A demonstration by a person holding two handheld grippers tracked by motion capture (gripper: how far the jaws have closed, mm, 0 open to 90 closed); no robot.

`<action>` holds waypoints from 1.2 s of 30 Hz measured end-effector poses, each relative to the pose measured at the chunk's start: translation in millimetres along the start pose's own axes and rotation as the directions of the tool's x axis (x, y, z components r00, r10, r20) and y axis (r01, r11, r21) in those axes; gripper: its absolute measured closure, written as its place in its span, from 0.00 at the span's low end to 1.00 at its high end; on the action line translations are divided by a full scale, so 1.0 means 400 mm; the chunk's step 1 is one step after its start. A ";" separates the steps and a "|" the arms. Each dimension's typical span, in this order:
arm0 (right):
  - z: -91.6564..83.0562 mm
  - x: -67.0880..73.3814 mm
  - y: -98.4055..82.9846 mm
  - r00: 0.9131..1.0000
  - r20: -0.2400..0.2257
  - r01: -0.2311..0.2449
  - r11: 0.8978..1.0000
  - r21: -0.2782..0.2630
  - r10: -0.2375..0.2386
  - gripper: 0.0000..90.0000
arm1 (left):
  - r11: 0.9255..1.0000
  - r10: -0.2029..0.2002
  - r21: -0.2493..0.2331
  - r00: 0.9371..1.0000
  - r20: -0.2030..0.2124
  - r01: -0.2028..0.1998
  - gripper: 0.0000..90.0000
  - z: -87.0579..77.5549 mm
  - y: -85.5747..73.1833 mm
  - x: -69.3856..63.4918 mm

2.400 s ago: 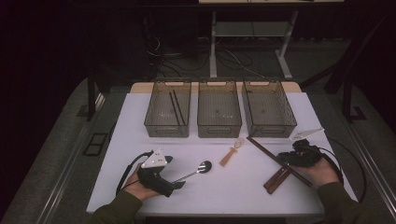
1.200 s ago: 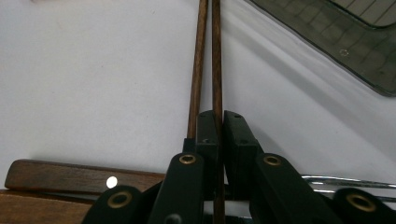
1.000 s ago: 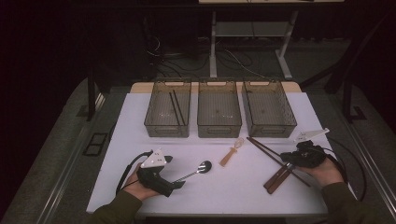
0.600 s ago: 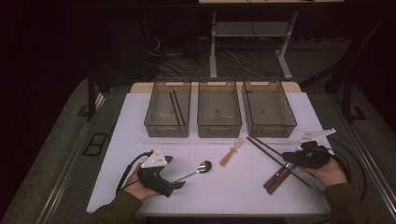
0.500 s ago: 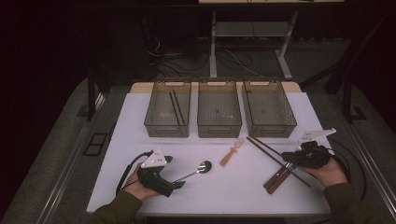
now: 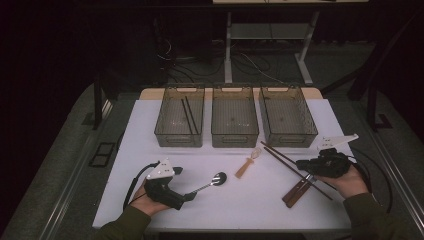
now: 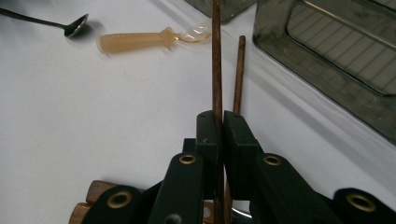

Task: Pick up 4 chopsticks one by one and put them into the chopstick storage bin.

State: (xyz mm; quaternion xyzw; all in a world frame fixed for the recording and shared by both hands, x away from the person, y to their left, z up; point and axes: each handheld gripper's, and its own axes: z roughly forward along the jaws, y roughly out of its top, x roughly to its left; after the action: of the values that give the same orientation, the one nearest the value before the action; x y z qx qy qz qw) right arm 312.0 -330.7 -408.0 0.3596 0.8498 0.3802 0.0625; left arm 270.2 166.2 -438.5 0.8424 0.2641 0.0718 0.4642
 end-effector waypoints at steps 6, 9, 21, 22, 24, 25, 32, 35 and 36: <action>0.005 0.010 0.021 1.000 -0.019 0.008 1.000 -0.009 -0.008 0.94 | 1.000 -0.001 0.003 1.000 -0.010 0.001 0.00 -0.003 -0.005 -0.002; 0.009 0.020 0.033 1.000 -0.018 0.015 1.000 -0.008 -0.015 0.94 | 1.000 -0.001 0.003 1.000 -0.010 0.001 0.00 -0.003 -0.006 -0.003; 0.023 0.040 0.086 1.000 -0.025 -0.006 0.999 -0.032 0.005 0.94 | 1.000 0.006 0.016 1.000 -0.015 -0.006 0.01 0.000 -0.005 -0.004; 0.025 0.042 0.091 1.000 -0.026 -0.007 0.999 -0.032 0.006 0.94 | 1.000 0.006 0.016 1.000 -0.015 -0.006 0.01 0.000 -0.005 -0.004; 0.030 0.047 0.101 1.000 -0.026 -0.003 0.999 -0.037 0.002 0.94 | 1.000 0.005 0.015 1.000 -0.015 -0.005 0.01 0.001 -0.005 -0.004; 0.031 0.049 0.106 1.000 -0.025 -0.002 0.999 -0.038 0.001 0.94 | 1.000 0.002 0.011 1.000 -0.016 -0.001 0.01 0.001 -0.004 -0.005; 0.050 0.067 0.137 1.000 -0.019 0.004 0.999 -0.045 -0.005 0.94 | 1.000 0.004 0.009 1.000 -0.012 -0.004 0.01 0.000 -0.003 -0.004; 0.059 0.075 0.152 1.000 -0.022 0.010 0.999 -0.051 -0.011 0.94 | 1.000 0.004 0.004 1.000 -0.012 -0.004 0.01 -0.001 -0.002 -0.006; 0.062 0.078 0.157 1.000 -0.024 0.011 0.999 -0.053 -0.013 0.94 | 1.000 0.006 0.006 1.000 -0.012 -0.006 0.01 -0.001 -0.002 -0.006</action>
State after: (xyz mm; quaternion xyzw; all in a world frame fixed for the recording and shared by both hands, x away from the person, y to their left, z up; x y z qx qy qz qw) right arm 333.9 -267.0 -377.0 0.3482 0.8423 0.4066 0.0639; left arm 267.9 165.8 -438.6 0.8441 0.2647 0.0775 0.4598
